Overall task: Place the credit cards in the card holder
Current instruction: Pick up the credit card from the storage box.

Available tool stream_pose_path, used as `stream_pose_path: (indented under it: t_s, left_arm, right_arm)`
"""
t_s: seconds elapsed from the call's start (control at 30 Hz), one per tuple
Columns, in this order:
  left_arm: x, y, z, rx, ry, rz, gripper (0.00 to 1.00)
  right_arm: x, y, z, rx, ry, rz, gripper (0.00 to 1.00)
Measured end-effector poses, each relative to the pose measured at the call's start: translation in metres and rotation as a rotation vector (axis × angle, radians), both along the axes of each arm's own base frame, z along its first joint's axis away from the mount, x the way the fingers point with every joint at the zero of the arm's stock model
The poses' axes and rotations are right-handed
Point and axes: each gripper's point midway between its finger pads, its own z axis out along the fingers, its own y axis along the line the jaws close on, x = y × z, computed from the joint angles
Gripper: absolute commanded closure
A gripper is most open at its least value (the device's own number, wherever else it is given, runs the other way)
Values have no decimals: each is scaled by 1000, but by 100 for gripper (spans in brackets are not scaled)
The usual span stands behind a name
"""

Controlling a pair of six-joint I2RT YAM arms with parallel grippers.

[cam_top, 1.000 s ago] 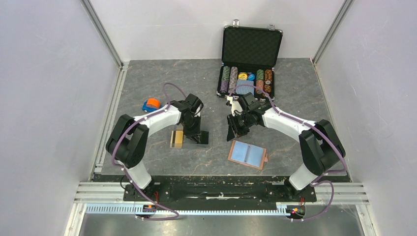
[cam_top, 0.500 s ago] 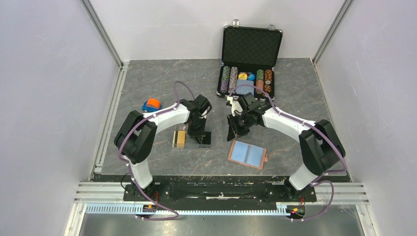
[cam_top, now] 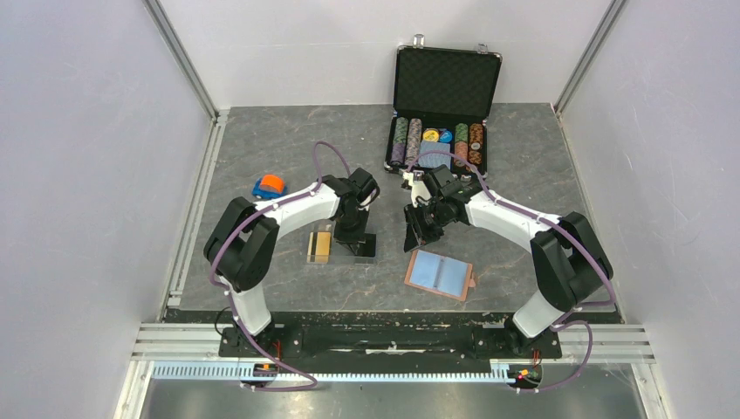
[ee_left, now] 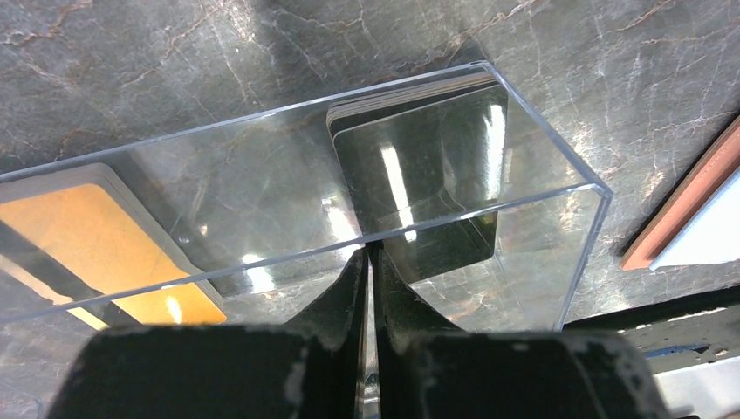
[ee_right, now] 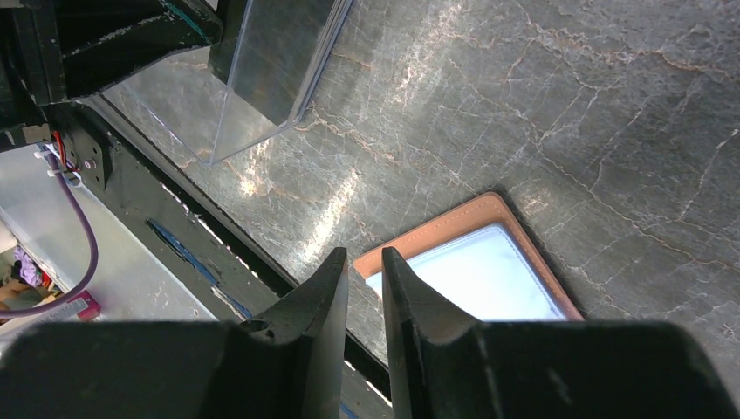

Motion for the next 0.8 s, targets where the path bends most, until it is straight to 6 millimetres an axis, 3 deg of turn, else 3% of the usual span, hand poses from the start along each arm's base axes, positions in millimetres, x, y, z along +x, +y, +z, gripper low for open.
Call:
stream_pose_path:
  t_s: [0.37, 0.6, 0.8]
  left_arm:
    - [1, -13, 9, -74, -9, -7, 88]
    - [7, -31, 30, -186, -53, -1, 75]
    - [7, -42, 29, -245, -41, 23, 80]
  right_arm:
    - [0, 0, 0, -1, -1, 1, 77]
    - [0, 0, 0, -3, -3, 1, 77]
    - [0, 0, 0, -3, -3, 1, 77]
